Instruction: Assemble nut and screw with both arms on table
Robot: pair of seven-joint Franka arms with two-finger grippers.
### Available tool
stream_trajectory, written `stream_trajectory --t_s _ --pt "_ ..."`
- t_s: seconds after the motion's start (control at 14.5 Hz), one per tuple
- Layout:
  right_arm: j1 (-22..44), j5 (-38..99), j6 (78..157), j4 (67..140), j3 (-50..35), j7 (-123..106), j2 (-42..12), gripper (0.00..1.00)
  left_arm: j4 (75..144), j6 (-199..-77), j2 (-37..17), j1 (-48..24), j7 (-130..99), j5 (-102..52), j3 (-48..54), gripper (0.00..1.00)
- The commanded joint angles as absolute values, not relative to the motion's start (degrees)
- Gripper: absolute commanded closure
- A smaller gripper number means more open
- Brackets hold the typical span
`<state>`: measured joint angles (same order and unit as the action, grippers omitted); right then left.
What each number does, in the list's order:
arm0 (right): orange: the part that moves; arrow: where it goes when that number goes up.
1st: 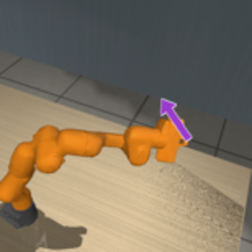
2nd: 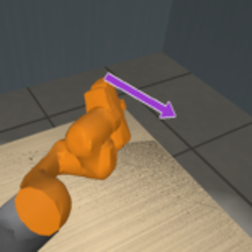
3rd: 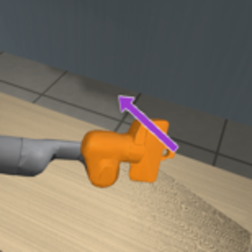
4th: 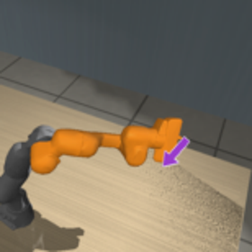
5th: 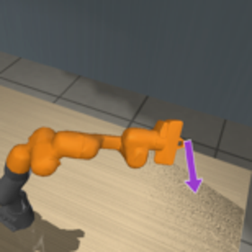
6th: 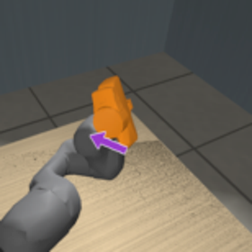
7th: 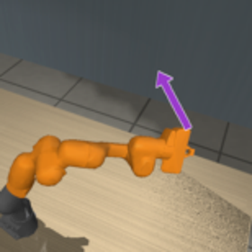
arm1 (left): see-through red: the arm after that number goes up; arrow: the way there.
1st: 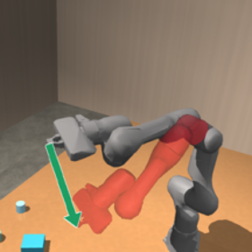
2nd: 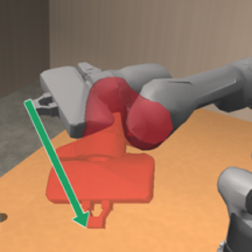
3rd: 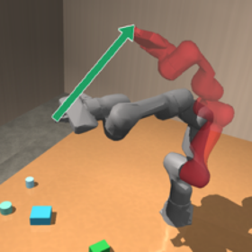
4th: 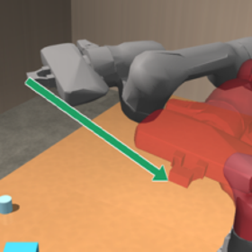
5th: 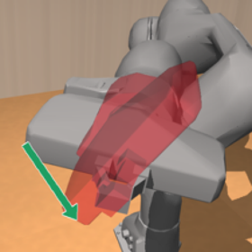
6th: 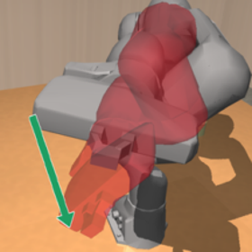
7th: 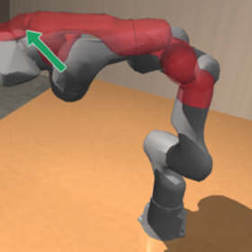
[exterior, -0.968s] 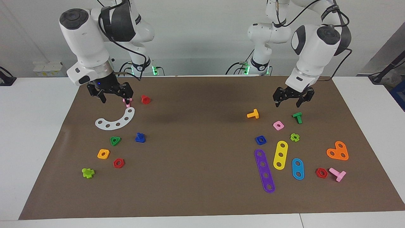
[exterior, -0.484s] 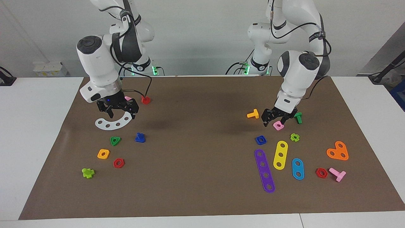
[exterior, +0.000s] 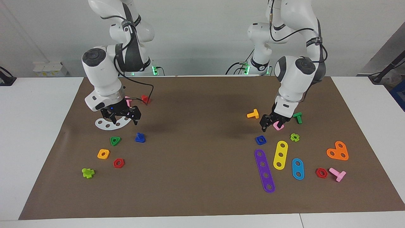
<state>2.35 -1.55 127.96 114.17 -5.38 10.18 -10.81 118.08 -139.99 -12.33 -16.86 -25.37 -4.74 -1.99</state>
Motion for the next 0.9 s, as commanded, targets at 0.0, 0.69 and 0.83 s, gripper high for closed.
stream_trajectory --t_s 0.0,0.69,0.83 --pt "2.5 -0.2 130.4 115.9 -5.4 8.4 -11.4 0.01 118.8 -142.6 -14.1 -18.3 -25.8 -5.8 -2.9 0.16" --pt "2.2 -0.3 139.0 123.1 -5.3 3.6 -11.1 0.15 120.9 -144.4 -16.2 -19.2 -25.6 -5.4 -3.2 0.31" --pt "2.0 -0.3 140.1 123.2 -5.3 3.4 -11.3 0.15 120.9 -144.2 -16.2 -19.2 -25.6 -5.4 -3.2 0.41"
